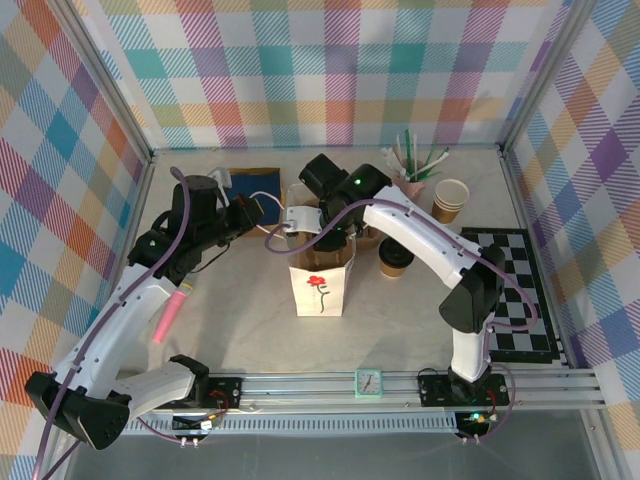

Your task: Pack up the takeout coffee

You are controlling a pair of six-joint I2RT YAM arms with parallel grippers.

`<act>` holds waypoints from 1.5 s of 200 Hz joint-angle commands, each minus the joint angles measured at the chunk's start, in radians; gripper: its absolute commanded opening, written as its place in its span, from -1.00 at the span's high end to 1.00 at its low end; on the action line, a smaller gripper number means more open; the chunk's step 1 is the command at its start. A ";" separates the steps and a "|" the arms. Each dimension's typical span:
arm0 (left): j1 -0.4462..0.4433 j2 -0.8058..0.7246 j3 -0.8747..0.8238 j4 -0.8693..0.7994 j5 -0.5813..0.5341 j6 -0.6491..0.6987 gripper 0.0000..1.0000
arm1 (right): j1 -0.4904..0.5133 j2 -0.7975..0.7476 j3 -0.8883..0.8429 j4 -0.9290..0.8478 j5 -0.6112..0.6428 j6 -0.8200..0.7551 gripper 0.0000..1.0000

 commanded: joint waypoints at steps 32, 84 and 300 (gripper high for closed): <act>0.014 -0.041 0.031 0.014 0.002 0.020 0.94 | 0.009 0.031 -0.020 0.007 0.035 0.002 0.42; 0.018 -0.041 0.056 0.041 0.040 0.007 0.94 | 0.009 0.031 -0.043 0.026 0.052 -0.002 0.43; 0.018 -0.040 0.016 0.064 0.078 -0.015 0.94 | 0.026 0.100 -0.080 0.072 0.049 0.040 0.27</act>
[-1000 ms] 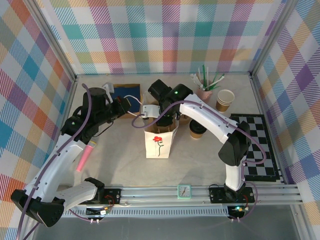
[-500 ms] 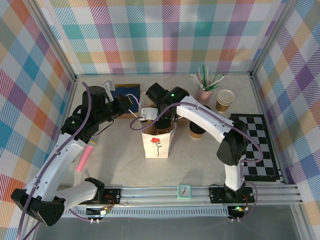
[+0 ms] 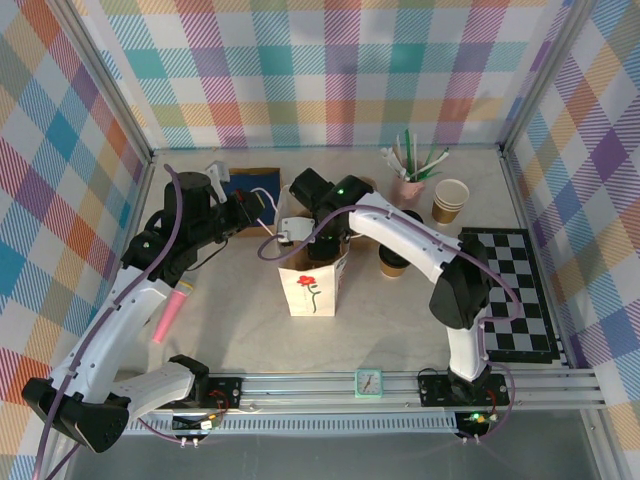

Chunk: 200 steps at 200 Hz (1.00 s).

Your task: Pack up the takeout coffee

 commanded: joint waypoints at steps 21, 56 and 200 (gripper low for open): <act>0.012 -0.025 -0.011 0.028 0.013 -0.005 0.94 | 0.006 0.030 0.004 -0.007 0.004 0.024 0.25; 0.012 -0.024 -0.012 0.032 0.016 -0.007 0.94 | 0.010 0.029 0.008 -0.012 0.008 0.026 0.17; 0.012 -0.032 -0.019 0.032 0.010 -0.013 0.93 | 0.016 0.026 0.072 -0.096 -0.035 0.035 -0.66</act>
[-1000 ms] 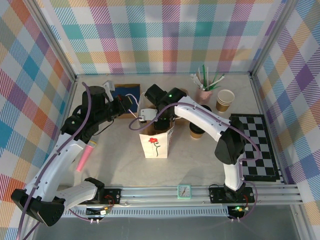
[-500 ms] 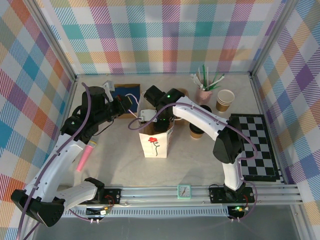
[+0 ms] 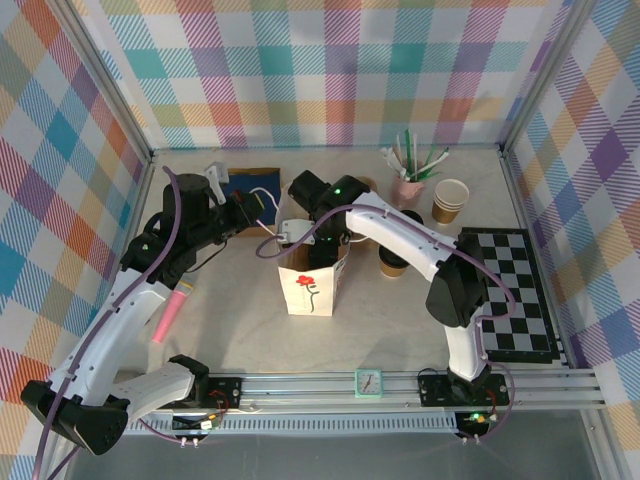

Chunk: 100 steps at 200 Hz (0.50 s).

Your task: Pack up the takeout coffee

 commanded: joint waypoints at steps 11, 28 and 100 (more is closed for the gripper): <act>0.012 -0.020 -0.009 0.029 0.010 -0.013 0.93 | 0.014 0.007 0.055 -0.059 -0.027 0.011 -0.69; 0.012 -0.019 -0.013 0.030 0.012 -0.014 0.92 | 0.017 0.004 0.070 -0.072 -0.024 0.013 -0.74; 0.012 -0.015 -0.010 0.021 0.007 -0.014 0.78 | 0.032 -0.032 0.104 -0.091 0.000 0.010 -0.96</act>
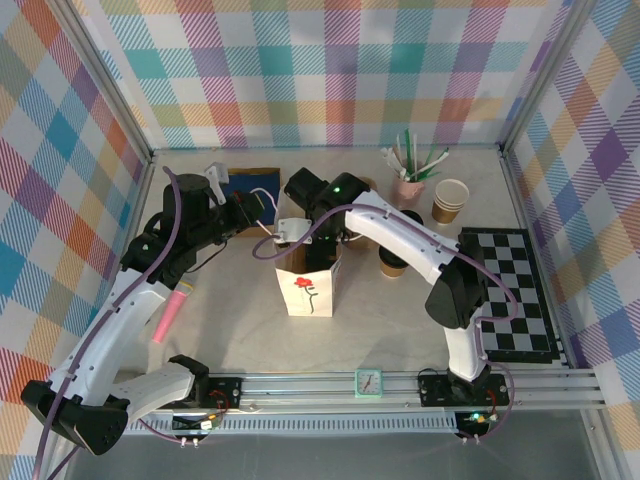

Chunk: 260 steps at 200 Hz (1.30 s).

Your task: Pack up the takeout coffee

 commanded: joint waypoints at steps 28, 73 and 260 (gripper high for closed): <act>0.012 -0.014 -0.007 0.021 0.004 -0.011 0.67 | 0.012 -0.042 0.068 -0.054 0.008 0.007 -0.99; 0.012 -0.011 -0.003 0.015 -0.003 -0.013 0.56 | 0.019 -0.079 0.099 -0.054 -0.019 0.020 -0.98; 0.013 0.009 0.047 -0.060 -0.028 0.047 -0.56 | 0.029 -0.315 0.081 0.095 0.046 0.285 -0.98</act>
